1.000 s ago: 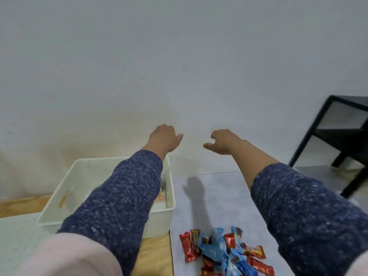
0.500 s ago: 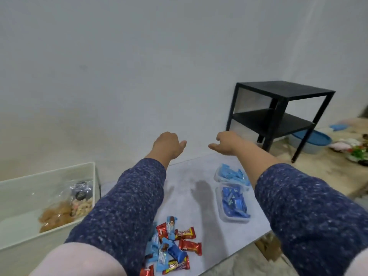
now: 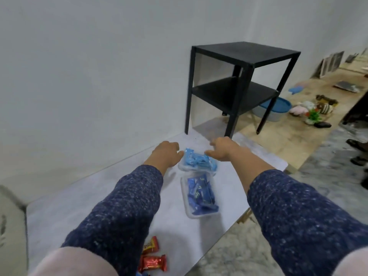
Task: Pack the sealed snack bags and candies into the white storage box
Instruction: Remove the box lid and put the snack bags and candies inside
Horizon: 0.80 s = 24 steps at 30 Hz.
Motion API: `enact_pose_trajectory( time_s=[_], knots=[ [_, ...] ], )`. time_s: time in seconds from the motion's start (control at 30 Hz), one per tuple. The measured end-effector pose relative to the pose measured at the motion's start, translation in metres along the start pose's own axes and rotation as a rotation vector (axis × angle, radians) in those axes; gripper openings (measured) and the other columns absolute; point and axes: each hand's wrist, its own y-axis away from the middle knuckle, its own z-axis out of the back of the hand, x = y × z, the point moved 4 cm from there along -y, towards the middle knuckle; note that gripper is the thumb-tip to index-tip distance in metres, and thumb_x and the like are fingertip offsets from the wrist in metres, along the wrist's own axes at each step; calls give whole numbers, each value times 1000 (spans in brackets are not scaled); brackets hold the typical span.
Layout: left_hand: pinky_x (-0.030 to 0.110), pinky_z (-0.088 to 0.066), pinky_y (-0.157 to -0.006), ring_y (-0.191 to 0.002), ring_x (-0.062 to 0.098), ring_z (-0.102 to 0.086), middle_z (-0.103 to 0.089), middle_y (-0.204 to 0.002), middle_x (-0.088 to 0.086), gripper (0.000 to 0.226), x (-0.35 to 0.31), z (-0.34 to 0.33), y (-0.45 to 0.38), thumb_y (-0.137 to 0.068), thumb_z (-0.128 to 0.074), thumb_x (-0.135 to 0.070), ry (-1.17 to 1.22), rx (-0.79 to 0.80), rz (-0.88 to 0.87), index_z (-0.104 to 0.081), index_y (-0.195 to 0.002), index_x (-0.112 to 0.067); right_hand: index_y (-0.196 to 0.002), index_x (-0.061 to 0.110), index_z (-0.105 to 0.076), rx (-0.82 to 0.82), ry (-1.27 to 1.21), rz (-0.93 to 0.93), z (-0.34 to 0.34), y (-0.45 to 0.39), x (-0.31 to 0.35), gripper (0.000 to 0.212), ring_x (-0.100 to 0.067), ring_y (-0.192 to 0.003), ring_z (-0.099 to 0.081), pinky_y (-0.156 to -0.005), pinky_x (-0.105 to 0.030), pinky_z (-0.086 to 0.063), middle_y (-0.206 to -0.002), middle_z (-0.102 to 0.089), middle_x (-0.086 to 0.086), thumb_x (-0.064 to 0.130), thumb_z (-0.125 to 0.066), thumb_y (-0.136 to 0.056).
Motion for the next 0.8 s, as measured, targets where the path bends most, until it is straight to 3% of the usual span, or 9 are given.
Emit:
enact_pose_trajectory(
  time_s=[0.17,0.27,0.43,0.53,0.7,0.8],
  knots=[
    [36,-38,-100,-125,32,-46,-48,-136,17,46,-1,-72,-53,-97,-36,-45,112,188,61,-41,-139,-27,-137,22,-43,117,9,83,-41,-68,-23,50,-31,-124,-47,-100,-36,-41,-139,-44,-13,34,-57,-91],
    [36,-33,-109,-130,29,-42,-44,-145,8,45,3,-110,-81,-96,-38,-47,158,287,94,-42,-139,-31,-135,30,-45,195,47,158,-67,-116,-29,50,-31,-120,-48,-100,-37,-42,-135,-39,-12,31,-62,-88],
    [33,-37,-102,-121,26,-50,-55,-133,4,36,8,-134,-126,-91,-51,-44,308,291,154,-51,-126,-35,-135,38,-46,329,85,278,-90,-187,-37,59,-31,-130,-39,-108,-37,-38,-148,-24,-8,28,-70,-82],
    [33,-34,-103,-123,25,-46,-52,-136,6,47,9,-137,-146,-92,-51,-43,310,263,146,-40,-137,-35,-136,42,-43,352,37,300,-102,-216,-40,67,-32,-125,-43,-104,-37,-41,-143,-26,-8,28,-74,-78],
    [42,-32,-111,-133,31,-38,-39,-146,14,75,19,-152,-162,-88,-49,-58,390,313,331,-5,-147,-45,-139,44,-39,338,-159,270,-110,-246,-43,73,-34,-119,-47,-106,-37,-40,-131,-33,-12,43,-75,-75],
    [35,-34,-108,-131,28,-43,-43,-146,10,89,12,-149,-167,-83,-64,-47,500,222,363,-8,-150,-35,-144,40,-32,317,-234,260,-116,-251,-39,80,-34,-121,-47,-107,-36,-39,-133,-31,-14,44,-74,-76]
  ],
)
